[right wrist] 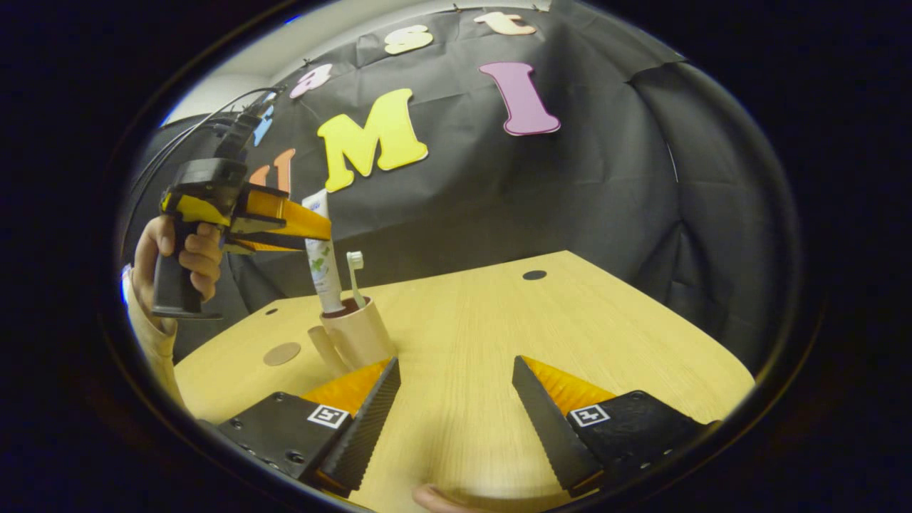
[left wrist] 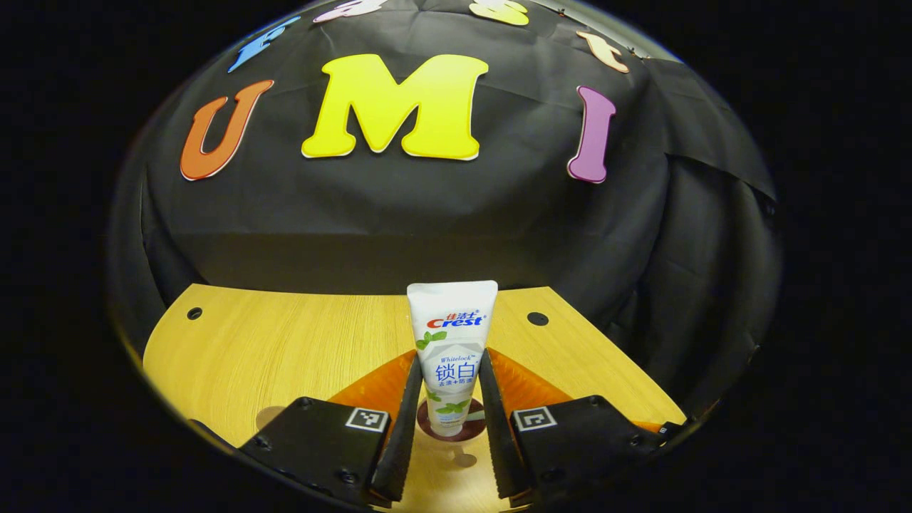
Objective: Put the toothbrush and toothpaste on the desktop into the cup, then pick up the cup and place it on the coaster on the desktop.
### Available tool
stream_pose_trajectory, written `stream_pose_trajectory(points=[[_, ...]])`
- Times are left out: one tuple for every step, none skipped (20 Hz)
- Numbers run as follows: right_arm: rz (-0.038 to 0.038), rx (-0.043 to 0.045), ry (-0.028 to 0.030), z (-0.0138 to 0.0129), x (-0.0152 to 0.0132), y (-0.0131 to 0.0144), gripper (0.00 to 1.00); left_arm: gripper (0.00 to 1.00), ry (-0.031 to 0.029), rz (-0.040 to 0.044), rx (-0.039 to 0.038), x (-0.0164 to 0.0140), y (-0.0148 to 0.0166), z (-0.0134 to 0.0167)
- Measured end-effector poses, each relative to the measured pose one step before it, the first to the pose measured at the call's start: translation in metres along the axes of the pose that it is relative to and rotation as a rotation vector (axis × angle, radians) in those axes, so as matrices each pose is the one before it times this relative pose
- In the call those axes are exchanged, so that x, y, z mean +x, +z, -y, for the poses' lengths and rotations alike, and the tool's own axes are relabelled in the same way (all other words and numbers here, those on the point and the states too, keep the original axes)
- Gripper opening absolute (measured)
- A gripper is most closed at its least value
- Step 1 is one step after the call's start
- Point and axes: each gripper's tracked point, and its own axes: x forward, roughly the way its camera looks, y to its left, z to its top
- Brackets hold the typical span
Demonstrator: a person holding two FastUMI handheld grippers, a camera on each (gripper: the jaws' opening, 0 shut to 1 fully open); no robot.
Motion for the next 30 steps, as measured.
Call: stream_pose_trajectory(points=[[0.00334,-0.00707,-0.00109,-0.00142,-0.00155,0.00077,0.94,0.58,0.00651,-0.0128,-0.00032,0.00132,-0.00456,-0.00161],[0.00231,-0.00829,-0.0008,-0.00165,-0.00057,0.00184,0.96,0.51,-0.00171,-0.01088,-0.00321,0.00181,-0.00311,0.00048],[0.00089,-0.01425,0.00237,-0.00299,-0.00085,0.00045,0.96,0.53,-0.00774,-0.0079,-0.00363,0.00054,-0.00269,0.00207],[-0.00004,-0.01563,0.00118,-0.00403,-0.00029,0.00185,0.96,0.62,-0.00464,0.01361,0.01064,-0.00087,0.0017,0.00098],[0.00107,-0.01299,0.00288,-0.00388,-0.00123,0.00287,0.96,0.57,0.00229,0.00829,0.01599,-0.00113,0.00244,-0.00128],[0.0008,-0.00858,0.00534,-0.00455,-0.0014,0.00386,0.96,0.59,0.00329,0.00744,0.00655,-0.00314,0.00004,0.00019],[0.00024,-0.00622,0.01018,-0.00656,-0.00076,0.00445,0.96,0.64,-0.00244,0.0067,0.0041,-0.0036,0.00143,0.00054],[-0.00011,-0.01178,0.01226,-0.00744,-0.00118,0.0061,0.96,0.67,-0.00485,0.01141,0.00692,-0.00181,0.00165,0.00156],[0.00434,-0.02098,0.00844,-0.00706,-0.00122,0.0075,0.96,0.71,-0.00065,0.016,0.00828,-0.00389,0.00333,-0.00055],[0.00697,-0.0226,-0.00467,-0.0038,0.00071,0.00917,0.94,0.74,0.00293,0.01989,0.01357,-0.00485,0.00234,-0.00127],[0.00418,-0.01987,-0.0022,-0.00361,0.00071,0.00834,0.96,0.82,0.00616,0.02688,0.02017,-0.00523,0.00522,-0.00156],[-0.00356,-0.01546,0.00649,-0.00642,0.00193,0.0068,0.96,0.86,0.01038,0.02983,0.01855,-0.00499,0.00482,-0.00506],[-0.01479,-0.01191,0.00377,-0.00624,0.00327,0.00357,0.96,0.92,0.00974,0.0272,0.01141,-0.00458,0.00464,-0.00384],[-0.01906,-0.00969,0.00879,-0.00624,0.00415,0.00329,0.96,0.93,0.00448,0.02566,0.00669,-0.006,0.00398,-0.00336],[-0.02079,-0.0036,0.00854,-0.00658,0.00343,0.00226,0.96,0.97,-0.00157,0.02171,0.00071,-0.00552,0.00429,-0.00277],[-0.02554,-0.00249,0.00532,-0.00518,0.00407,0.00254,0.96,0.97,0.00409,0.03349,0.00501,-0.00794,0.00659,-0.00479],[-0.02481,-0.00535,0.00739,-0.00582,0.00512,0.00146,0.96,0.98,0.01061,0.03698,0.00799,-0.0061,0.007,-0.00723],[-0.02791,-0.0055,0.0055,-0.00556,0.00511,0.00081,0.96,0.98,0.01398,0.03083,0.00709,-0.0076,0.0049,-0.00849],[-0.03225,-0.00627,0.0102,-0.00694,0.00649,0.00068,0.96,0.97,0.01611,0.03017,-0.00117,-0.00729,0.00478,-0.00848],[-0.03376,-0.00399,0.00912,-0.00624,0.00697,0.00018,0.96,0.97,0.01251,0.01474,-0.00383,-0.00749,0.0011,-0.00846],[-0.03739,-0.00464,0.00791,-0.00608,0.0072,-0.00026,0.96,0.97,0.01042,0.01046,-0.01121,-0.00777,-0.00018,-0.00799],[-0.03684,-0.00638,0.0071,-0.00615,0.00691,-0.00181,0.96,0.97,0.00737,0.00437,-0.01133,-0.00213,-0.00193,-0.00697],[-0.03063,-0.01961,-0.01113,-0.00316,0.00971,-0.00077,0.96,0.97,0.00621,0.00662,-0.01163,-0.00197,-0.00277,-0.00597],[-0.02279,-0.01856,-0.00402,-0.00351,0.00724,0.00105,0.94,0.97,0.00921,0.00835,0.00055,-0.00649,-0.00101,-0.00724],[-0.03652,-0.00561,-0.0082,-0.00408,0.0079,-0.00399,0.96,0.97,0.0179,0.00802,0.00512,-0.0063,-0.00146,-0.00912],[-0.04194,0.00717,0.00668,-0.00636,0.00639,-0.00293,0.96,0.97,0.02189,0.01322,0.00208,-0.00472,-0.00161,-0.00964],[-0.04065,0.00934,0.00888,-0.00669,0.00775,-0.00518,0.96,0.97,0.02117,0.00907,-0.00177,-0.00576,-0.00292,-0.00937],[-0.04249,0.00747,0.00316,-0.00473,0.00812,-0.00308,0.96,0.97,0.01268,0.00482,0.00155,-0.00422,-0.00269,-0.00616],[-0.04709,0.00184,0.00322,-0.00292,0.00889,-0.00282,0.96,0.97,0.01211,0.00028,-0.00392,-0.00559,-0.00471,-0.00758],[-0.04316,0.00567,-0.00484,-0.00238,0.00718,-0.00106,0.96,0.97,0.0108,-0.00452,-0.00869,-0.0049,-0.00485,-0.00607]])
